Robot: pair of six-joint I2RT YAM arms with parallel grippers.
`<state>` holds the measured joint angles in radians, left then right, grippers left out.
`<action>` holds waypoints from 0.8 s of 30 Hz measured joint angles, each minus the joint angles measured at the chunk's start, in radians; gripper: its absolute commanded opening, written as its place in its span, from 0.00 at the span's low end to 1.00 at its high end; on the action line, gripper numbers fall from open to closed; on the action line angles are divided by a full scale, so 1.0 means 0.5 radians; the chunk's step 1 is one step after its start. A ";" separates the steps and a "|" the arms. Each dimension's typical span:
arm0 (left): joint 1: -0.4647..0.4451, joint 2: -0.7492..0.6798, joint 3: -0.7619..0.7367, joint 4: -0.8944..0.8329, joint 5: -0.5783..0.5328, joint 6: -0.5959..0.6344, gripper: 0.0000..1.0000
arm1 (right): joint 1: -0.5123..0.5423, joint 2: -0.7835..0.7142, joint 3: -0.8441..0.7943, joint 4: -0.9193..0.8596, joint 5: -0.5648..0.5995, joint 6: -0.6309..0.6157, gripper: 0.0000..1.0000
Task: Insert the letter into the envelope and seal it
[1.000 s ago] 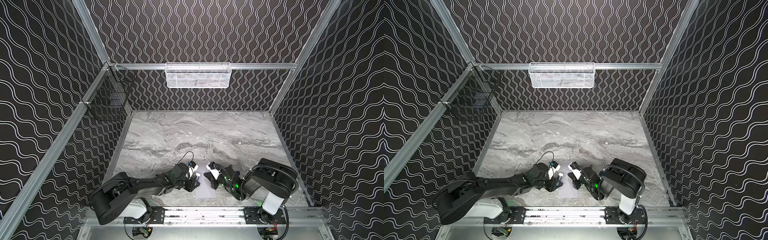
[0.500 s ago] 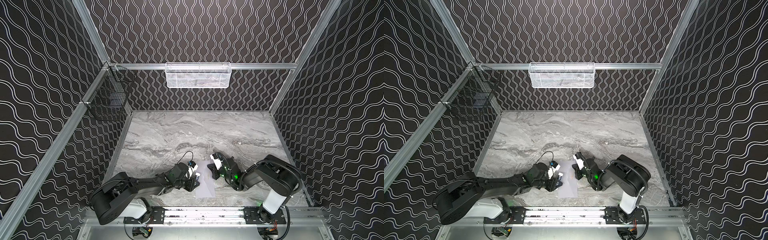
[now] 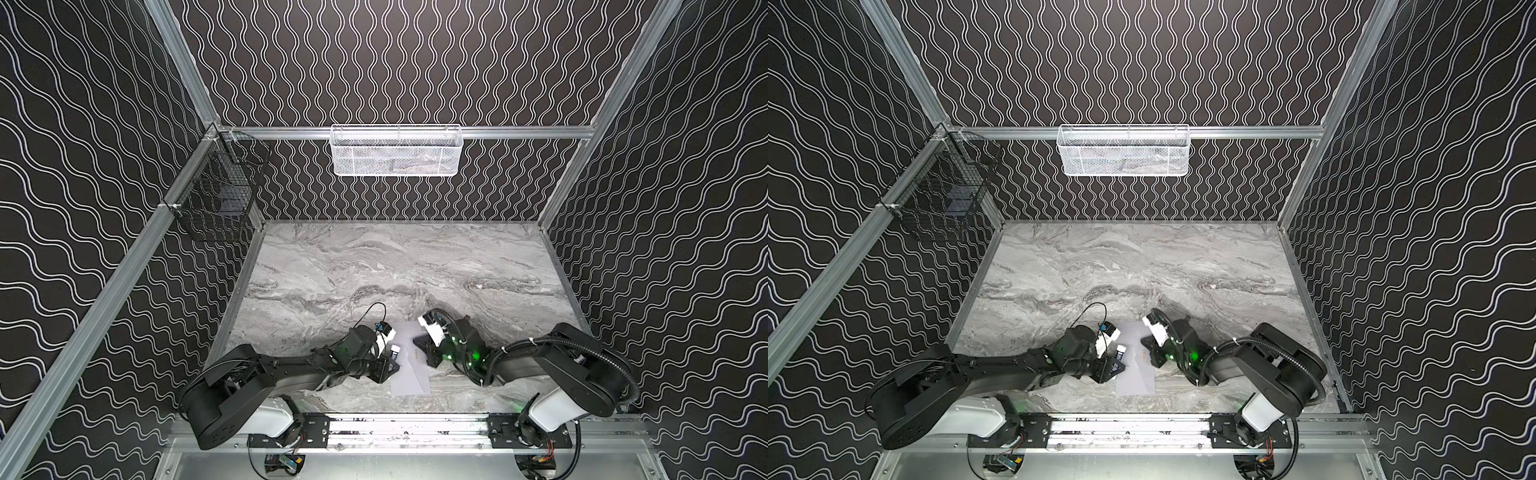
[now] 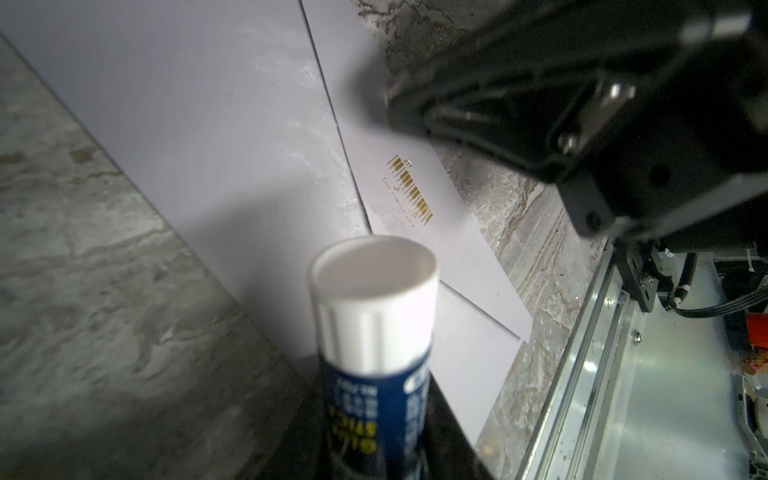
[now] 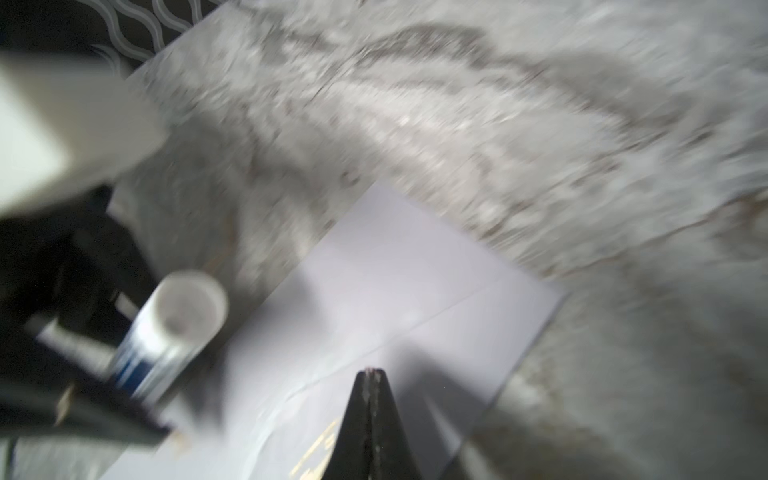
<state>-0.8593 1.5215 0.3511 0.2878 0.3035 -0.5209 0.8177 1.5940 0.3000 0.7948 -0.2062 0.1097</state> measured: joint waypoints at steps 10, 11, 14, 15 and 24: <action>0.002 0.040 0.004 0.052 0.027 0.000 0.00 | 0.240 0.219 0.040 0.204 0.236 -0.065 0.00; 0.002 0.041 0.005 0.052 0.027 0.000 0.00 | 0.253 0.219 0.038 0.204 0.253 -0.071 0.00; 0.002 0.054 0.014 0.055 0.029 0.000 0.00 | 0.287 0.220 0.034 0.210 0.295 -0.082 0.00; 0.002 0.062 0.017 0.060 0.031 0.000 0.00 | 0.293 0.220 0.031 0.214 0.303 -0.082 0.00; 0.002 0.076 0.008 0.097 0.034 0.000 0.00 | 0.313 0.050 -0.071 0.136 0.286 -0.078 0.00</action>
<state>-0.8585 1.5597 0.3550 0.3363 0.3206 -0.5209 0.9741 1.6192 0.2646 0.8627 -0.0631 0.0708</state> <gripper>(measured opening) 0.288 0.050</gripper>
